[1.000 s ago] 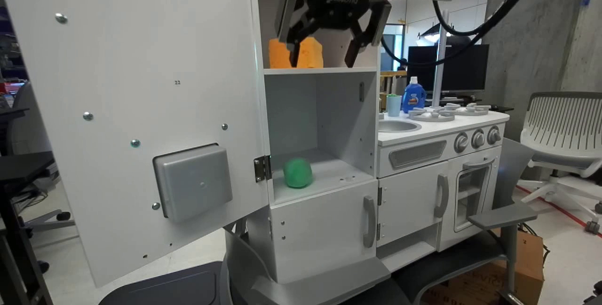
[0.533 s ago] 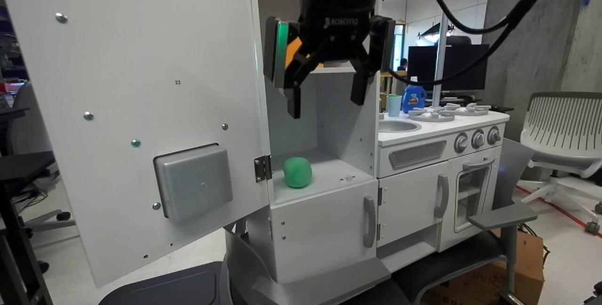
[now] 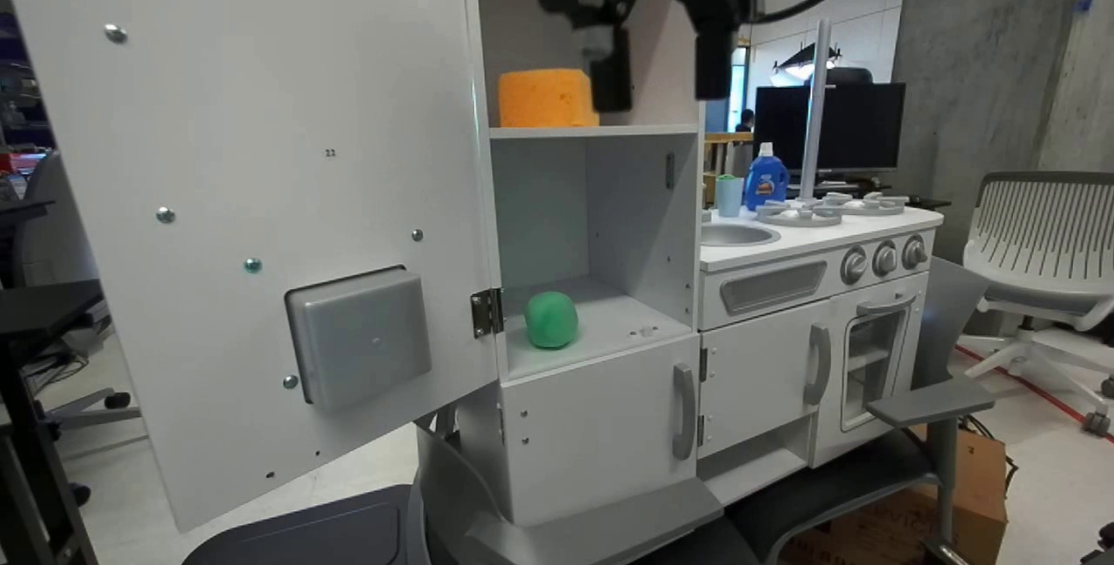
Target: Open the door of the top cabinet then put the green plushie in the bottom compartment and the orange sponge in the top compartment of the open cabinet
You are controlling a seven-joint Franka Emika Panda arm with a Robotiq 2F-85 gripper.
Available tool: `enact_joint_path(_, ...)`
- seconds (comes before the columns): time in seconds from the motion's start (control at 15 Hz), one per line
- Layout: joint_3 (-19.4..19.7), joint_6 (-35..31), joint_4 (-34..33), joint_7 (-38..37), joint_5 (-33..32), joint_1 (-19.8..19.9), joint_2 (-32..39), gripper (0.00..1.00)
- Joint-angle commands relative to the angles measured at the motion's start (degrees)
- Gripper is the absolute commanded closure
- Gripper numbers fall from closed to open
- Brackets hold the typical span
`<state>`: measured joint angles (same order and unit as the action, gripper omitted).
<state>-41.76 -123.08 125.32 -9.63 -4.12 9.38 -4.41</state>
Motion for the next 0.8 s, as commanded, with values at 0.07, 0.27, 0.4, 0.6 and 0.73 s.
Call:
enact_joint_path(0.07, 16.5, 14.7, 1.8, 13.1, 4.6, -11.4, -13.8, 0.00)
enact_joint_path(0.27, 22.7, 22.5, 1.0, 15.7, 1.5, -16.0, -17.6, 0.00)
enact_joint_path(0.4, 24.8, 26.0, 0.8, 16.0, 1.4, -17.9, -19.4, 0.00)
enact_joint_path(0.6, 26.1, 26.3, 5.5, 12.1, 2.4, -19.5, -23.9, 0.00)
enact_joint_path(0.73, 26.6, 25.9, 8.1, 10.1, 2.9, -20.2, -26.1, 0.00)
